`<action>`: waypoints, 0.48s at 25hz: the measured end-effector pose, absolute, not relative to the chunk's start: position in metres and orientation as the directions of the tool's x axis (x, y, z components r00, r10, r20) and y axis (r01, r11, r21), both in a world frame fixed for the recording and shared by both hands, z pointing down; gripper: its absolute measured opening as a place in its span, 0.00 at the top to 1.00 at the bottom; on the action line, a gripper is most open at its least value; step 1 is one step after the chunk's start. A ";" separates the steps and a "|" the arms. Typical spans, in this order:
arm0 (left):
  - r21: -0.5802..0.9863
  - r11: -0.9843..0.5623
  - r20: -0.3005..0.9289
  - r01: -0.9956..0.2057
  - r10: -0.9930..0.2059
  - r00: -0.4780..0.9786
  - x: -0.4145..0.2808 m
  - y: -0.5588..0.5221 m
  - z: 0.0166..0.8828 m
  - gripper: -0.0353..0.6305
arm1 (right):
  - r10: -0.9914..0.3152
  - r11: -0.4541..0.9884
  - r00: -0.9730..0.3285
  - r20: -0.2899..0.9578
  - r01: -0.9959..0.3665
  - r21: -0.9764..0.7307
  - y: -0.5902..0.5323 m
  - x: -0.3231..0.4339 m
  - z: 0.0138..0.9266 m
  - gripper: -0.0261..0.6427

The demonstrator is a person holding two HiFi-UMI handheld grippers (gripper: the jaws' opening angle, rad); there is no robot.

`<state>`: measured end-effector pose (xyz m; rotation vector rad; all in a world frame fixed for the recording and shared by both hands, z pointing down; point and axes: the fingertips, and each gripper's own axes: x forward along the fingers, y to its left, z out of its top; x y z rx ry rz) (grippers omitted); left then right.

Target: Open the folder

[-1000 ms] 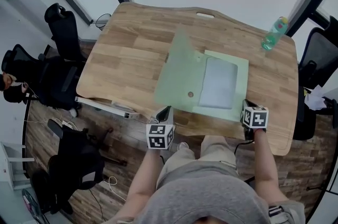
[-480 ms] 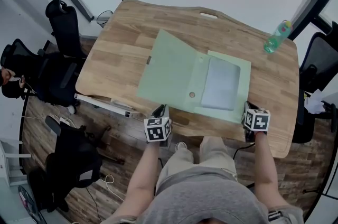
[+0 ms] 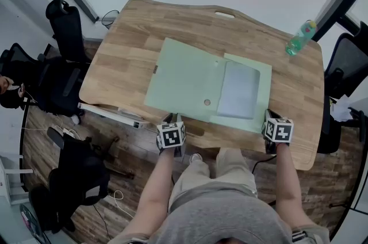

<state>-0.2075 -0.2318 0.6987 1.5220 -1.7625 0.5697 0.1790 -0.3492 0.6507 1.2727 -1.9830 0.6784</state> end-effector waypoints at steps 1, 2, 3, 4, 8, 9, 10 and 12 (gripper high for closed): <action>0.118 0.208 0.767 -0.971 -0.641 -0.044 -0.209 -0.232 0.701 0.78 | -0.568 0.386 -0.296 0.768 -0.920 -0.069 -0.349 0.179 0.651 0.96; 0.110 0.213 0.771 -0.971 -0.634 -0.052 -0.210 -0.232 0.703 0.77 | -0.568 0.384 -0.297 0.768 -0.921 -0.072 -0.348 0.179 0.650 0.96; 0.104 0.217 0.775 -0.971 -0.629 -0.058 -0.211 -0.232 0.705 0.76 | -0.568 0.382 -0.297 0.767 -0.921 -0.074 -0.348 0.178 0.650 0.96; 0.100 0.223 0.780 -0.970 -0.623 -0.063 -0.212 -0.232 0.707 0.75 | -0.569 0.381 -0.297 0.767 -0.922 -0.075 -0.349 0.179 0.650 0.96; 0.101 0.247 0.800 -0.964 -0.596 -0.069 -0.215 -0.231 0.711 0.72 | -0.569 0.379 -0.295 0.768 -0.923 -0.073 -0.349 0.179 0.650 0.96; 0.099 0.253 0.804 -0.962 -0.590 -0.072 -0.216 -0.231 0.711 0.71 | -0.568 0.379 -0.295 0.768 -0.922 -0.074 -0.349 0.179 0.651 0.96; 0.095 0.256 0.809 -0.962 -0.583 -0.075 -0.217 -0.231 0.710 0.71 | -0.568 0.379 -0.295 0.768 -0.922 -0.074 -0.349 0.179 0.651 0.96; 0.088 0.256 0.811 -0.963 -0.580 -0.080 -0.217 -0.231 0.707 0.70 | -0.569 0.378 -0.293 0.768 -0.923 -0.073 -0.349 0.179 0.650 0.96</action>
